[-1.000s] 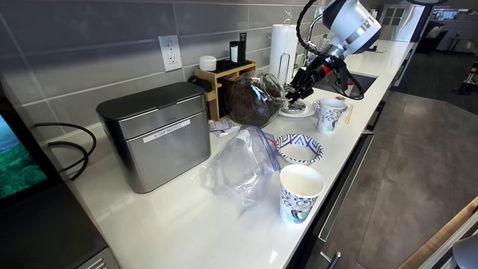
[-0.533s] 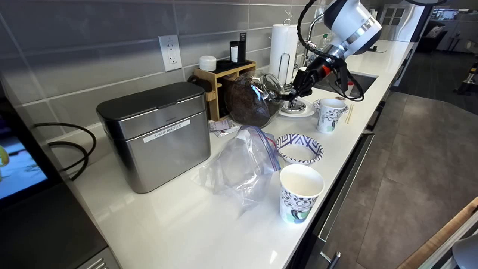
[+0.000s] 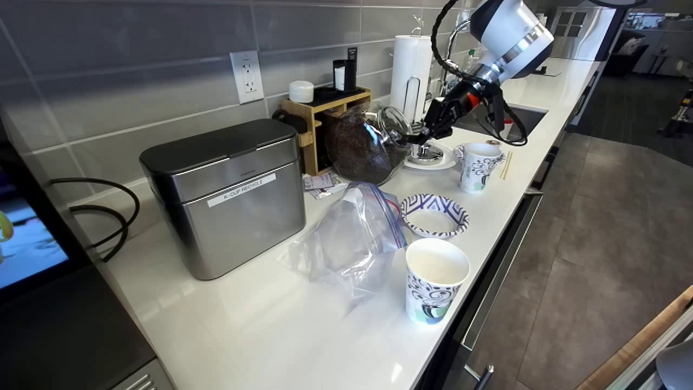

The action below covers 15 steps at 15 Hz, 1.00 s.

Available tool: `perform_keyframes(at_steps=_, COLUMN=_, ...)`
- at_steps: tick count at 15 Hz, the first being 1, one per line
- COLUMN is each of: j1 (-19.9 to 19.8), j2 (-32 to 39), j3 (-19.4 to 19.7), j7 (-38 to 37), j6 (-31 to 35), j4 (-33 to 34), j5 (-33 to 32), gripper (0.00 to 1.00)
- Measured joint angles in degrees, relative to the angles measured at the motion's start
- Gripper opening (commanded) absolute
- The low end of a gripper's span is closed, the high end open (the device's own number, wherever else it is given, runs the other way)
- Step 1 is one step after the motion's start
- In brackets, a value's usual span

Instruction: Use the silver ladle to put some of the coffee beans into the paper cup on the right

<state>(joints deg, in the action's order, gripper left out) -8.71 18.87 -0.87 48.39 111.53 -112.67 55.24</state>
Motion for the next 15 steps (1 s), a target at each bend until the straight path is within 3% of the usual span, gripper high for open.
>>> perform_keyframes(at_steps=7, j1=0.01, j2=-0.35, j3=0.96, j7=-0.73, j6=-8.22, j4=5.67, j5=-2.84, gripper=0.01)
perform_keyframes(at_steps=11, j1=0.43, j2=1.25, j3=0.95, j7=-4.34, j6=-14.91, j4=10.44, j5=-7.6, gripper=0.01)
perform_keyframes(at_steps=15, j1=1.23, j2=3.61, j3=0.94, j7=-10.09, j6=-17.27, j4=14.82, j5=-13.14, gripper=0.01)
